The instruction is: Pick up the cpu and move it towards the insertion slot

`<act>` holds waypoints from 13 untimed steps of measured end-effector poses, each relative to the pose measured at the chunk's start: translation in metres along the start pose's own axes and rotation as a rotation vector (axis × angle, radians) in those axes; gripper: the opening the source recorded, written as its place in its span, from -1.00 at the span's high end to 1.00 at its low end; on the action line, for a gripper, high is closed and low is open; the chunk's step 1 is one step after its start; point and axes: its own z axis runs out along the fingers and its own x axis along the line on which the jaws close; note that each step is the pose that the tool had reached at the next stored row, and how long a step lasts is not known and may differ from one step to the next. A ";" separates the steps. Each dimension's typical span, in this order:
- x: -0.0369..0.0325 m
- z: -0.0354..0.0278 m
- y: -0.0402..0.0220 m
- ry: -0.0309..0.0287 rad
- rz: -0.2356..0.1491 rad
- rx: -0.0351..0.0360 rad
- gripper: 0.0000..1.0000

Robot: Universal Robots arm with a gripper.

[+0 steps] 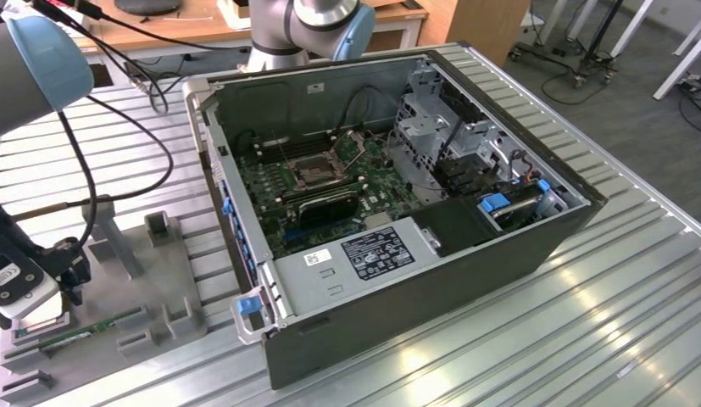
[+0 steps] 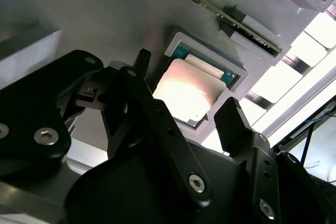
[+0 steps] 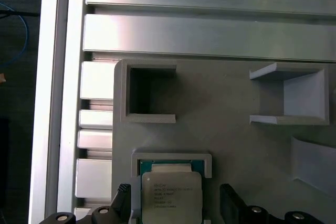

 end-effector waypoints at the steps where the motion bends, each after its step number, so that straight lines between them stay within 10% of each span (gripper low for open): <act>1: 0.0000 0.0000 0.0000 0.0000 0.000 0.0000 -0.53; 13: 0.0000 0.0001 0.0000 0.0001 -0.004 -0.0001 -0.36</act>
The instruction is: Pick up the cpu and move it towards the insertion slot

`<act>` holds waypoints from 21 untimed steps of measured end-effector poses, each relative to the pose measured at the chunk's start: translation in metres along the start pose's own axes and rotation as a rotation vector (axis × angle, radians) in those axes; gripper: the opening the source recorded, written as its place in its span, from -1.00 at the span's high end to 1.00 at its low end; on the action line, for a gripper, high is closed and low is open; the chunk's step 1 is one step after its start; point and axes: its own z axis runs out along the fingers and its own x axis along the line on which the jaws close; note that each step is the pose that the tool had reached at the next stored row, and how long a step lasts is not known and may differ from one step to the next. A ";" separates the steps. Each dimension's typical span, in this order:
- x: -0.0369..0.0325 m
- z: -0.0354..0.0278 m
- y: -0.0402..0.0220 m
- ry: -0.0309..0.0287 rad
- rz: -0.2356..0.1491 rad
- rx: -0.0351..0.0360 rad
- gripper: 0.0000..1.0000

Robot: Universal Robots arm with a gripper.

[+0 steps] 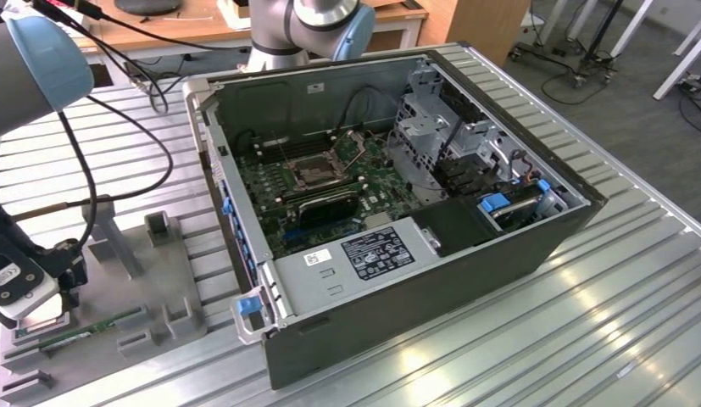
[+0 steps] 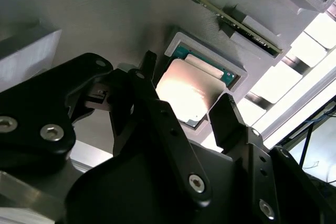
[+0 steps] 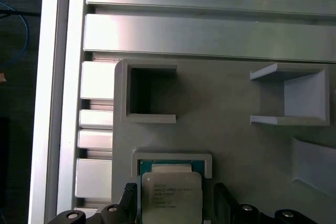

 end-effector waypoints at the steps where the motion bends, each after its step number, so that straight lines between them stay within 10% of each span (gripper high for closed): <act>1: 0.0000 0.0000 0.0000 0.0000 0.000 -0.0001 -0.36; 21: 0.0040 0.0005 0.0013 0.0000 -0.001 -0.0008 -0.36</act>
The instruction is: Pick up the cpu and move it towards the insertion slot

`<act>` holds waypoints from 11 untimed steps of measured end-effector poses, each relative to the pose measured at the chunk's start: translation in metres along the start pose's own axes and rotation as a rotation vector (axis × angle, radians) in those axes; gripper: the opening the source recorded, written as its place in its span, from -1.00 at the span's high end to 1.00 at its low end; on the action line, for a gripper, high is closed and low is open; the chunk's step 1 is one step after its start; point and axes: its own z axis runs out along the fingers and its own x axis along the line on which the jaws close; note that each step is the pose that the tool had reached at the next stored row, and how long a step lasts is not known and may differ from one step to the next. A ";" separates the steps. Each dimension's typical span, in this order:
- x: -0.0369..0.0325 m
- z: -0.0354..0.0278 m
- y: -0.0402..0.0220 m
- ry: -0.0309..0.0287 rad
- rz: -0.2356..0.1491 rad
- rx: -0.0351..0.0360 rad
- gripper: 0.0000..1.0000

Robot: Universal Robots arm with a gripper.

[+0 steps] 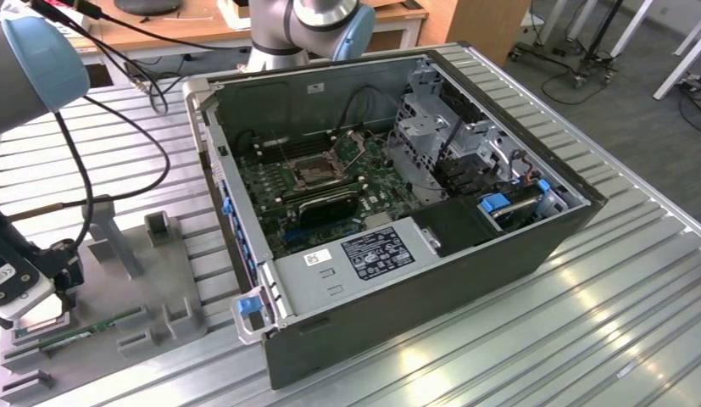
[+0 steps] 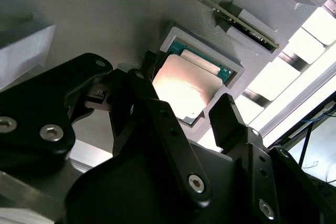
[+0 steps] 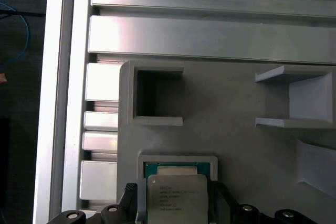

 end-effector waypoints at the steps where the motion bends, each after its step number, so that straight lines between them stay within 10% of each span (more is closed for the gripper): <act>1: 0.0000 0.0000 0.0000 0.0000 0.000 0.0000 -0.36; 11: -0.0016 0.0000 0.0000 0.0000 0.000 0.0000 -0.36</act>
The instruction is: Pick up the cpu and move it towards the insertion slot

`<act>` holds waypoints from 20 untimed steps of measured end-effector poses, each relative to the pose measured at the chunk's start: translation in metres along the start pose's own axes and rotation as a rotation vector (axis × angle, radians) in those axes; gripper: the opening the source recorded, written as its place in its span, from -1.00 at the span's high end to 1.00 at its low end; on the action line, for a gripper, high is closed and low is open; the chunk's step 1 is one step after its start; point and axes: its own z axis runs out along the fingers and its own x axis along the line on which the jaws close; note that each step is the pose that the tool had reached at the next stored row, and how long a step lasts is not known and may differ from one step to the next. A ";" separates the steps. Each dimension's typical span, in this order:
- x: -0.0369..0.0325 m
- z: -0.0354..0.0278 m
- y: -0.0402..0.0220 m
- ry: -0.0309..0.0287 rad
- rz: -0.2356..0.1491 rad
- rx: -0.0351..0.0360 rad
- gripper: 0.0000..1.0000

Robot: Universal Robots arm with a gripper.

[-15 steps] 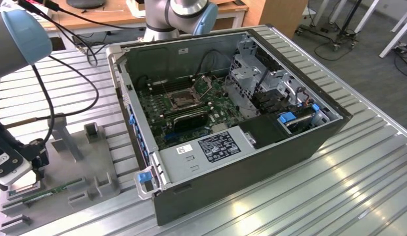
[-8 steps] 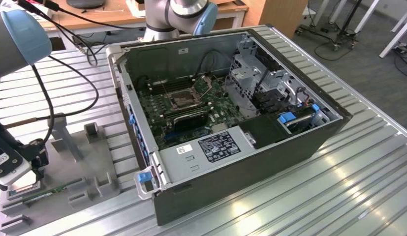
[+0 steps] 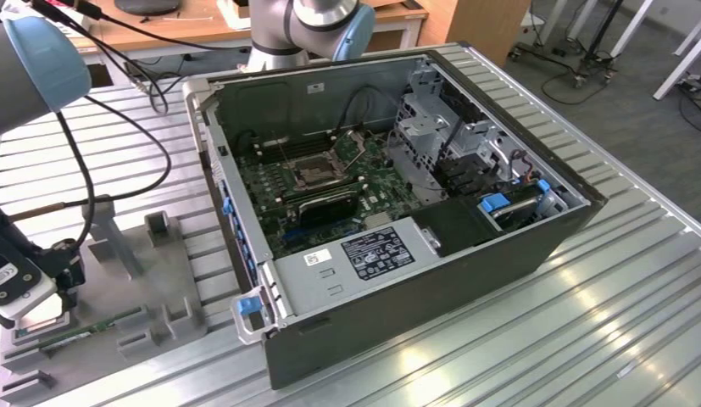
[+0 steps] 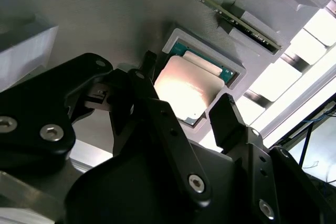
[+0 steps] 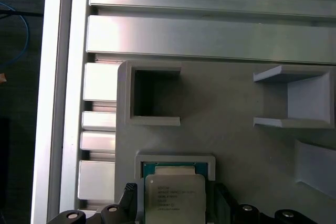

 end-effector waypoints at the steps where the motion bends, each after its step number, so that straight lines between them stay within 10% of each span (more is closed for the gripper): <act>1: 0.0000 0.0000 0.0000 0.0000 0.000 0.0000 -0.36; 16: 0.0000 -0.0025 0.0001 -0.0001 0.000 -0.0003 -0.36; 20: 0.0000 -0.0030 0.0001 -0.0001 0.000 -0.0004 -0.09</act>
